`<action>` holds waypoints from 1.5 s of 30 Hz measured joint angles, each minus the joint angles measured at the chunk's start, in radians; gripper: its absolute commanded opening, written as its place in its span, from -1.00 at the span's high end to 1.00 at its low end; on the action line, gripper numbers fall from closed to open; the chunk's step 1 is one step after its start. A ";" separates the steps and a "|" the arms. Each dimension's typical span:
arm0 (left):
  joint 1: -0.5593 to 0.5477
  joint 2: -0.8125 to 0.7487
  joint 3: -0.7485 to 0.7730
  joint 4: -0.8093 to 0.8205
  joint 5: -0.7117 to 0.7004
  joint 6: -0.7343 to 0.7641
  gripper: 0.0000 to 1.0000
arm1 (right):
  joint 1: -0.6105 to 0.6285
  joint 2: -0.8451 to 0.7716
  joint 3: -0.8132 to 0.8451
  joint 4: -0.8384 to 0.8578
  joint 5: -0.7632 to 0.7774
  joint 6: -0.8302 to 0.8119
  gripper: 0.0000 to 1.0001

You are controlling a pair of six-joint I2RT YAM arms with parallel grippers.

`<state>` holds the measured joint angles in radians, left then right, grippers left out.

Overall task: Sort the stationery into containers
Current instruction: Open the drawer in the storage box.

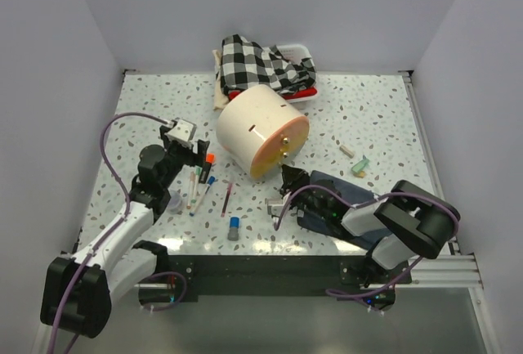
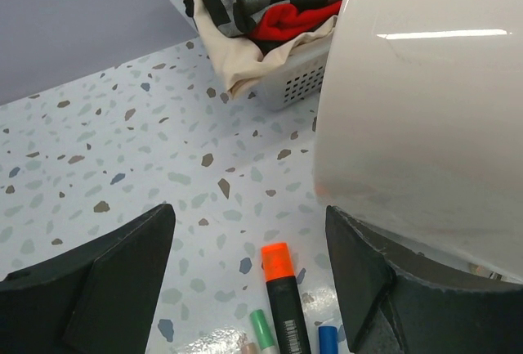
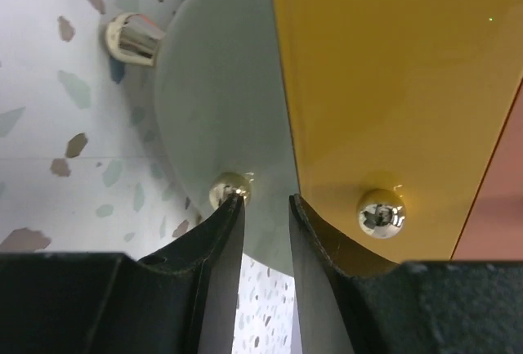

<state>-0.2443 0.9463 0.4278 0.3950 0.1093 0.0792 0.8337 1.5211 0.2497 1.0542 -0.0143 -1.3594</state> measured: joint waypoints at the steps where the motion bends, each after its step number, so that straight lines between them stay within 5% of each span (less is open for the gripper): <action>1: 0.000 0.002 -0.004 0.001 0.001 -0.003 -0.59 | 0.002 0.009 0.006 0.014 0.006 0.005 0.38; 37: 0.000 0.051 -0.087 0.136 0.000 -0.048 -0.59 | 0.013 0.129 0.062 0.014 0.103 0.093 0.25; 40: 0.000 0.051 -0.097 0.142 -0.002 -0.056 -0.59 | 0.013 0.143 0.073 0.014 0.108 0.100 0.29; 45: 0.000 0.058 -0.103 0.156 -0.005 -0.061 -0.59 | 0.014 0.160 0.093 0.016 0.125 0.114 0.75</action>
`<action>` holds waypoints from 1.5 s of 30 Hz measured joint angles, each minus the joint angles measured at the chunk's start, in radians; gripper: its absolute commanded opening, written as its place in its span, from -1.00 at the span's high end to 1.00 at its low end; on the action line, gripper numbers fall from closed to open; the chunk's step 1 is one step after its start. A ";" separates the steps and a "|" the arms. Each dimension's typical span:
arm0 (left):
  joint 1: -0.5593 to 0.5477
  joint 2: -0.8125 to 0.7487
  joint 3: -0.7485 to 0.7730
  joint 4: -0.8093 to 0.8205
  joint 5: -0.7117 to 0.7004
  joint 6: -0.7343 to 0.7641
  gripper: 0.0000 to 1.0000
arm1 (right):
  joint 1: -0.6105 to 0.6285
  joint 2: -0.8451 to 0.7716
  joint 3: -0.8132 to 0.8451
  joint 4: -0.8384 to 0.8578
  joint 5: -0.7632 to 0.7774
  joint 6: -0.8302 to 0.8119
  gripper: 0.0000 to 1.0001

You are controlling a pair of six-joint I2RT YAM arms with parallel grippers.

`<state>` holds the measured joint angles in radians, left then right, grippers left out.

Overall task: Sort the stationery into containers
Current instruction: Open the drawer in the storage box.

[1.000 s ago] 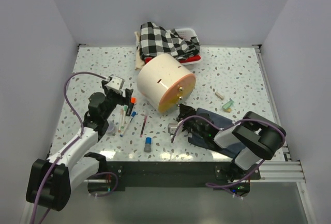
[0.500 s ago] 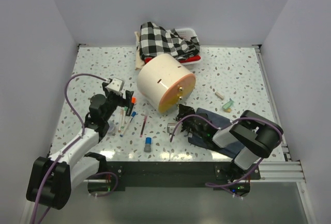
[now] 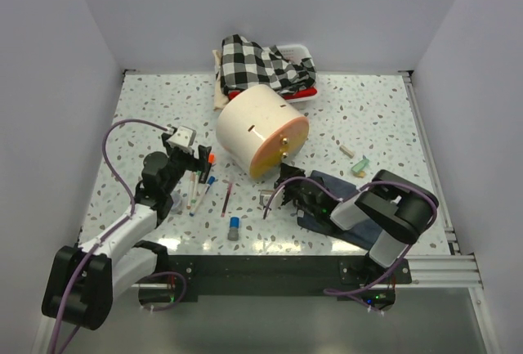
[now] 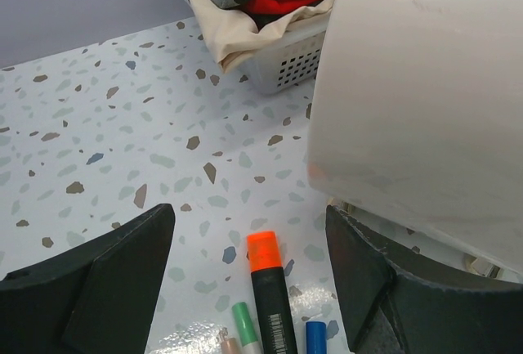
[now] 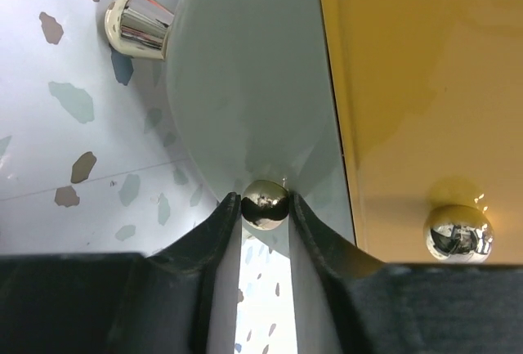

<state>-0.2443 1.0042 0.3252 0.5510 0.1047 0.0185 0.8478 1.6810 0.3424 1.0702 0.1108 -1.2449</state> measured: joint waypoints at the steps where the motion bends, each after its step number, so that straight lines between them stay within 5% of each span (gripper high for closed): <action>1: 0.000 0.001 -0.001 0.003 0.000 0.000 -0.59 | 0.003 0.001 0.002 -0.001 0.005 0.002 0.85; 2: 0.000 0.004 -0.003 0.008 0.000 0.000 -0.59 | 0.003 0.001 0.002 -0.001 0.009 0.005 1.00; 32: 0.000 0.005 -0.010 -0.001 -0.001 0.000 -0.58 | 0.050 -0.282 -0.257 -0.026 0.111 0.008 1.00; 33: 0.000 0.005 -0.010 -0.001 -0.001 0.000 -0.60 | 0.050 -0.291 -0.263 -0.031 0.112 0.008 0.93; 35: 0.000 0.005 -0.010 -0.003 -0.001 0.000 -0.61 | 0.050 -0.301 -0.269 -0.039 0.112 0.008 0.30; 37: 0.000 0.004 -0.010 -0.008 -0.001 0.000 -0.62 | 0.051 -0.310 -0.269 -0.054 0.112 0.007 0.05; 45: 0.000 -0.037 -0.010 -0.048 -0.005 0.004 -0.63 | 0.051 -0.345 -0.264 -0.166 0.158 0.026 -0.15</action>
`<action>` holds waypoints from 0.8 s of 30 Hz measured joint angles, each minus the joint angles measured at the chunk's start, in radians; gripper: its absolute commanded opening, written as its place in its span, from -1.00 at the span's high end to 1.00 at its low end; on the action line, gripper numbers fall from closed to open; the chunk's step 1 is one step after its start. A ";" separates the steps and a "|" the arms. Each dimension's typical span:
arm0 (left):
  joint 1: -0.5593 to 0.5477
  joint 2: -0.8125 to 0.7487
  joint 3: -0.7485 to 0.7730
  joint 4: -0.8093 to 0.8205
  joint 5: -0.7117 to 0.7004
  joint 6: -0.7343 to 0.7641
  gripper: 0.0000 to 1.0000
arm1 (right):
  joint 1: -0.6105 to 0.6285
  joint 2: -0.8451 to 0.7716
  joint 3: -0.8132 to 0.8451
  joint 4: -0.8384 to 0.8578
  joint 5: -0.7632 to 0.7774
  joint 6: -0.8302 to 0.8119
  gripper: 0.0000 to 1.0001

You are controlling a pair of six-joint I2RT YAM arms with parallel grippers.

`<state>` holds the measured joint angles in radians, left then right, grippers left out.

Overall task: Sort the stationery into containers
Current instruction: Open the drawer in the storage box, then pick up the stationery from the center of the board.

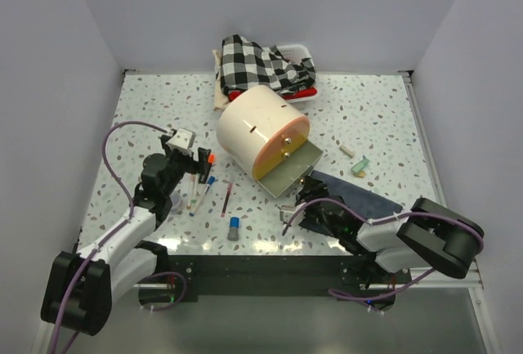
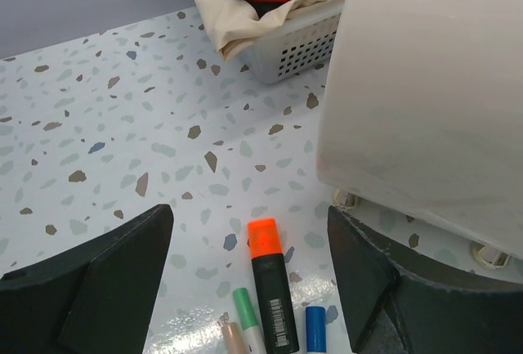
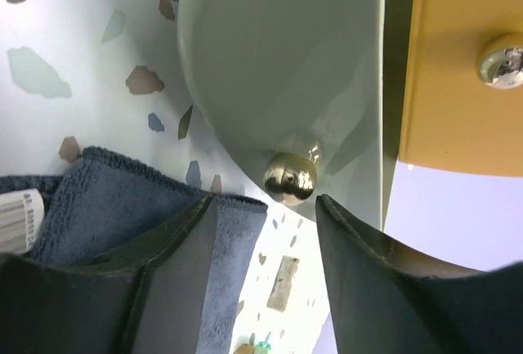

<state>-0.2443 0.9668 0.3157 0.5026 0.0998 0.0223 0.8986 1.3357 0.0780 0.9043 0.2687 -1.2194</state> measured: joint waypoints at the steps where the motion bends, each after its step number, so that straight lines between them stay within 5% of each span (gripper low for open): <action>1: 0.000 -0.006 0.000 -0.005 0.000 0.002 -0.63 | 0.000 -0.019 0.000 -0.019 0.002 0.003 -0.15; 6: 0.000 -0.055 0.000 -0.056 0.000 0.023 -0.63 | 0.000 -0.233 0.002 -0.203 0.000 0.049 -0.20; 12: 0.000 -0.076 0.035 -0.143 0.000 0.049 -0.64 | -0.002 -0.814 0.082 -0.782 -0.063 0.206 -0.51; 15: 0.000 -0.072 0.085 -0.190 -0.001 0.072 -0.64 | -0.013 -1.045 0.129 -0.950 -0.071 0.261 -0.51; 18: 0.000 -0.062 0.130 -0.219 -0.003 0.109 -0.64 | -0.018 -1.084 0.198 -1.064 -0.046 0.322 -0.52; 24: 0.000 -0.046 0.213 -0.294 -0.019 0.177 -0.65 | -0.042 -0.858 0.422 -1.157 0.054 0.553 -0.55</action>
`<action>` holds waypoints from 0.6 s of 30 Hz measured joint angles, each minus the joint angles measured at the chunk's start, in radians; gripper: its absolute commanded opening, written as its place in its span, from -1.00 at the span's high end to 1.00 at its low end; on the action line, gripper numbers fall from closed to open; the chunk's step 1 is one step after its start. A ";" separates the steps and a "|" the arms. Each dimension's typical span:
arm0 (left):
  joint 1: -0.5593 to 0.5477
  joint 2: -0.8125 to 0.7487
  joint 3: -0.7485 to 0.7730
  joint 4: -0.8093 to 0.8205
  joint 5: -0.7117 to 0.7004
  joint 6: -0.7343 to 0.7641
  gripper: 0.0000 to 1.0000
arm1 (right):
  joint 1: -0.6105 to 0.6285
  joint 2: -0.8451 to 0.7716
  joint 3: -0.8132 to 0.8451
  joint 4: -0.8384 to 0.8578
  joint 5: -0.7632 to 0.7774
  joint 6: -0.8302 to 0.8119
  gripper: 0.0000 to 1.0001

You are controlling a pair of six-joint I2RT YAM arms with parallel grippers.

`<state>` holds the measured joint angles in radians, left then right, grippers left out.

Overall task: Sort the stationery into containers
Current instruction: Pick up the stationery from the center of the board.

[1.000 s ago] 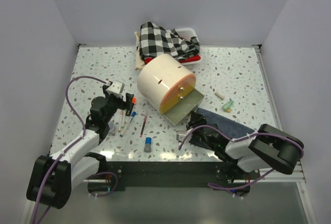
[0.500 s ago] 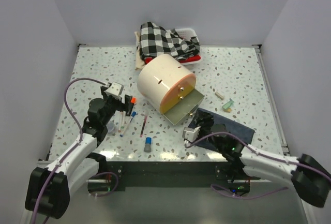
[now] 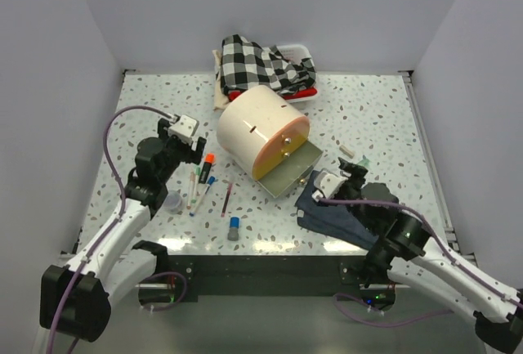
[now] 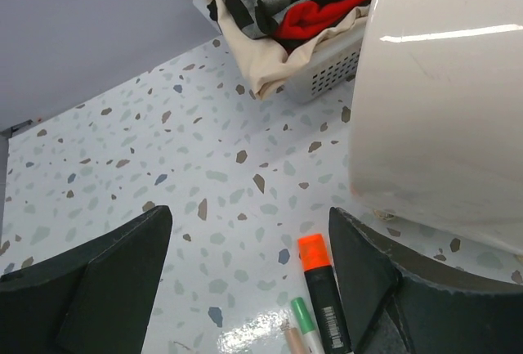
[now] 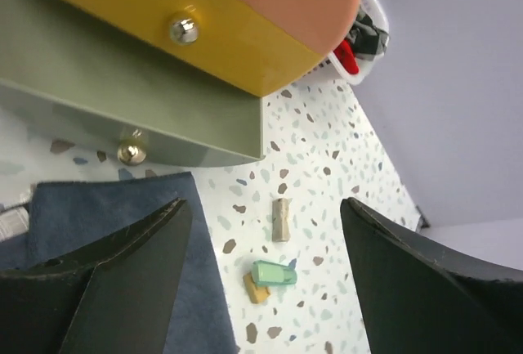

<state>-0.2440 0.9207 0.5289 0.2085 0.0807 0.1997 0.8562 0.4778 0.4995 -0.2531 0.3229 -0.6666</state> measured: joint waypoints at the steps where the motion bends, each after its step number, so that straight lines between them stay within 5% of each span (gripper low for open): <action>1: 0.001 0.003 0.018 -0.019 -0.003 0.006 -0.66 | -0.025 0.027 0.031 -0.002 -0.002 0.037 -0.56; 18: 0.012 -0.033 0.211 -0.450 0.003 0.019 -0.76 | -0.394 0.595 0.671 -0.175 -0.082 0.497 -0.74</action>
<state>-0.2317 0.8875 0.7395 -0.2413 0.0834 0.2188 0.4625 1.0725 1.1709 -0.4286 0.2405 -0.1699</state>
